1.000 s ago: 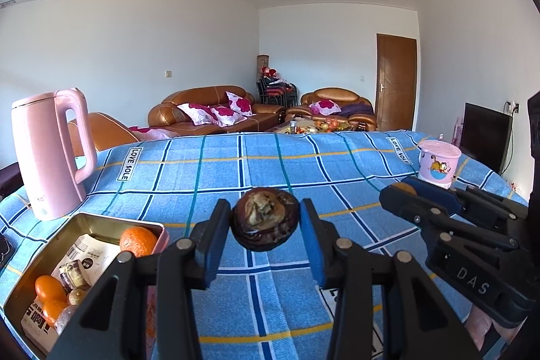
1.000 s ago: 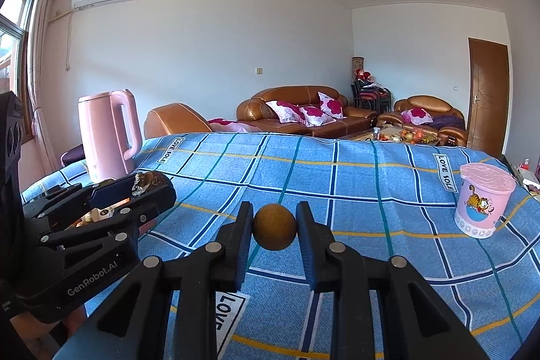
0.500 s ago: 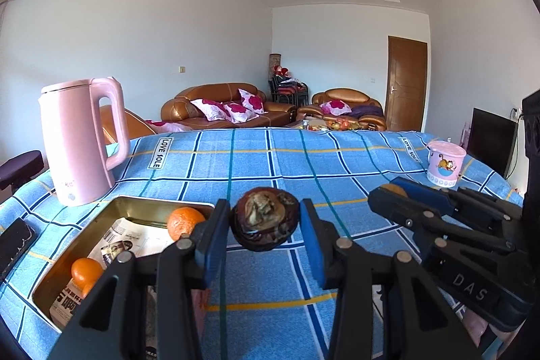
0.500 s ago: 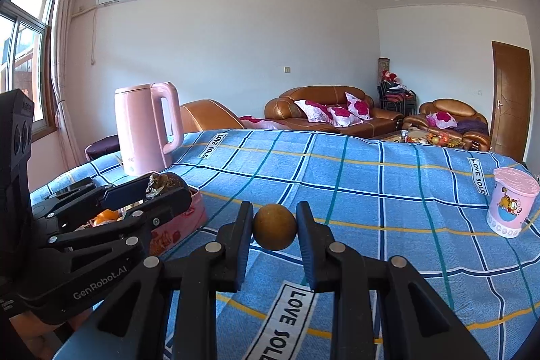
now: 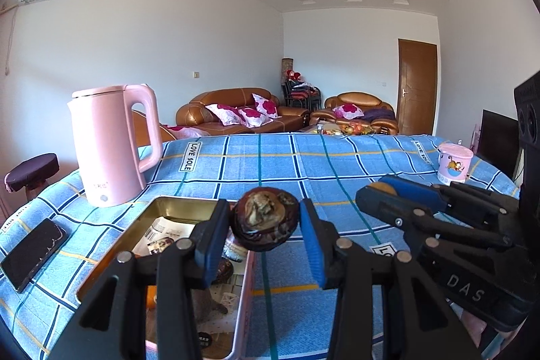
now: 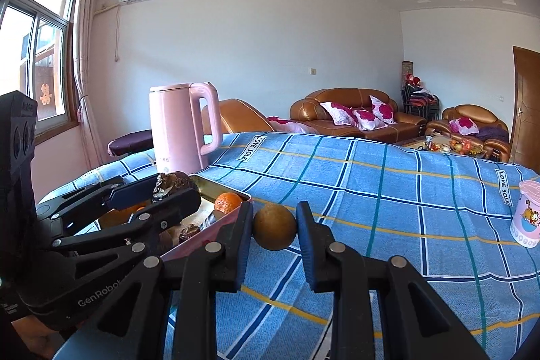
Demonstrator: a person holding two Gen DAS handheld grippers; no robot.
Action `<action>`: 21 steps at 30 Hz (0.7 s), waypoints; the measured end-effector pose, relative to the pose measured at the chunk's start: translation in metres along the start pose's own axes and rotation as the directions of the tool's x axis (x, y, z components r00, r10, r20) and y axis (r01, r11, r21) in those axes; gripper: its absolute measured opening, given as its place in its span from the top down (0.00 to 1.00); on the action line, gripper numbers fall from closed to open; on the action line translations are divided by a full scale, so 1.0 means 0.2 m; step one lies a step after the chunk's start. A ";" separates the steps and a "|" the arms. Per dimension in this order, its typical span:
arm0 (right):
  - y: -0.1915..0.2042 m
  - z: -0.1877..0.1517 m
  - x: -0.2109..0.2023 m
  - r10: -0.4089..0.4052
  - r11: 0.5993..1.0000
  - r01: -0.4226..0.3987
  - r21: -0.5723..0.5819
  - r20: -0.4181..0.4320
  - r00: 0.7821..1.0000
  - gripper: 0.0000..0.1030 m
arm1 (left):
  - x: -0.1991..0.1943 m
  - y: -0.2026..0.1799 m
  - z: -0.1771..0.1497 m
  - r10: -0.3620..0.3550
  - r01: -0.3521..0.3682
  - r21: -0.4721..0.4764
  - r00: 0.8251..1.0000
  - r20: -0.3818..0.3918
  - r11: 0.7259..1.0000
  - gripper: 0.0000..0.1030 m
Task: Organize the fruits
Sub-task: 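Carry the mangosteen with the left gripper while the right carries the tan fruit over the tin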
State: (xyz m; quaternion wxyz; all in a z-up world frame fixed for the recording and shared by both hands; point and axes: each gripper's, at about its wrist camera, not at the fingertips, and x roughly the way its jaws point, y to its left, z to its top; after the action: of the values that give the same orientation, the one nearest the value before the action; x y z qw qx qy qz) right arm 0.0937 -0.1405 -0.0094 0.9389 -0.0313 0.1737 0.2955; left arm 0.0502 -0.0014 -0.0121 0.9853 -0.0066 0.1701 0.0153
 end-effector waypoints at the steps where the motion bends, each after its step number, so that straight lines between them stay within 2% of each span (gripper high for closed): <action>1: 0.01 0.00 0.00 0.005 1.000 -0.005 -0.002 0.000 1.000 0.73 | -0.01 0.01 0.00 0.007 -0.007 0.001 1.000 0.000 1.000 0.58; 21: 0.25 0.05 0.05 0.077 0.995 -0.077 -0.061 -0.006 0.997 0.73 | -0.07 0.27 -0.04 0.096 -0.097 -0.046 0.995 -0.026 0.994 0.58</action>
State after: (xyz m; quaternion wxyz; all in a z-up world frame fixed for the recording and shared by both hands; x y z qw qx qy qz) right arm 0.0764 -0.0932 -0.0020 0.9250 -0.0539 0.1674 0.3367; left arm 0.0323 0.0511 -0.0145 0.9809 -0.0221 0.1815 0.0666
